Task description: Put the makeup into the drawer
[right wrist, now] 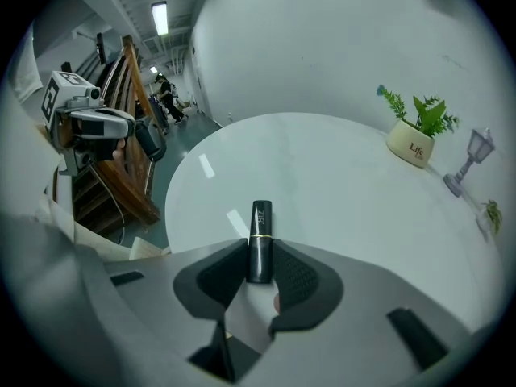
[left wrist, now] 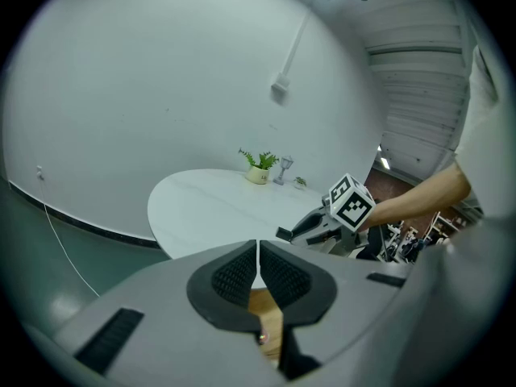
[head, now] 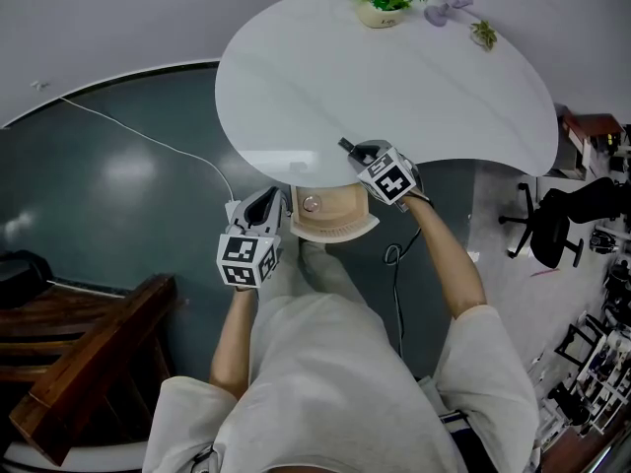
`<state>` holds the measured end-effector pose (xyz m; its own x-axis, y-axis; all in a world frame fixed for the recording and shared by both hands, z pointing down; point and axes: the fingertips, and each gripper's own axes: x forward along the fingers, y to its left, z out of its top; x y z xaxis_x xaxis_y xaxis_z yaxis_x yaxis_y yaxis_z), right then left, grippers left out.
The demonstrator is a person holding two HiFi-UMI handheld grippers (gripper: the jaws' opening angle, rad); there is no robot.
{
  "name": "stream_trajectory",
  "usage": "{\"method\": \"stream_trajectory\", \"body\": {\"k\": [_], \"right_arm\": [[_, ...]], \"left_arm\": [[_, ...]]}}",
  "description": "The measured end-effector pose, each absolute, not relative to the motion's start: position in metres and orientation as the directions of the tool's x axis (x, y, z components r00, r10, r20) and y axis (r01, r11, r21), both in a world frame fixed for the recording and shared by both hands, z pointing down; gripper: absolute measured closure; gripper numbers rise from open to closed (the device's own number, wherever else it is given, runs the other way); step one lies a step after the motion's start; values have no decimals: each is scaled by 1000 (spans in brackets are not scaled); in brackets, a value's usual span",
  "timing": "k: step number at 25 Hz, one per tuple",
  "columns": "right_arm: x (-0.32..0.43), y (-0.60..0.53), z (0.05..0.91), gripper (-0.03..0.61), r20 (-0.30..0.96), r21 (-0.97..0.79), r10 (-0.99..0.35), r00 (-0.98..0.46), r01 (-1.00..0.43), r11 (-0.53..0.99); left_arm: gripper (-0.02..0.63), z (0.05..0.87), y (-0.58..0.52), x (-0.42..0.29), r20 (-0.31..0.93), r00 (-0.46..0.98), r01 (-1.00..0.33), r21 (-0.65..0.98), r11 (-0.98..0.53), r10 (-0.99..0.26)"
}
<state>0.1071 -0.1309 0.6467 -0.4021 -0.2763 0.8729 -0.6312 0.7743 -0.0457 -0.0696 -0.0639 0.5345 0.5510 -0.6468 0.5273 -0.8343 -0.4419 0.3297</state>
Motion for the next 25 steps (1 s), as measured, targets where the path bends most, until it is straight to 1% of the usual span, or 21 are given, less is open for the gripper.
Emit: {"method": "stream_trajectory", "body": {"k": [6,11,25], "right_arm": [[104,-136,645,486,891,-15,-269,-365,-616,788],[106,-123,645,488,894,-20,-251,-372,-593,805],[76,-66,578,486,764,-58,-339,-549,-582,811]], "left_arm": [[597,534,-60,-67,529,550,-835,328,-442,-647],[597,531,-57,-68,524,545,-838,326,-437,-654],[597,529,-49,-64,521,543,-839,322,-438,-659]]}}
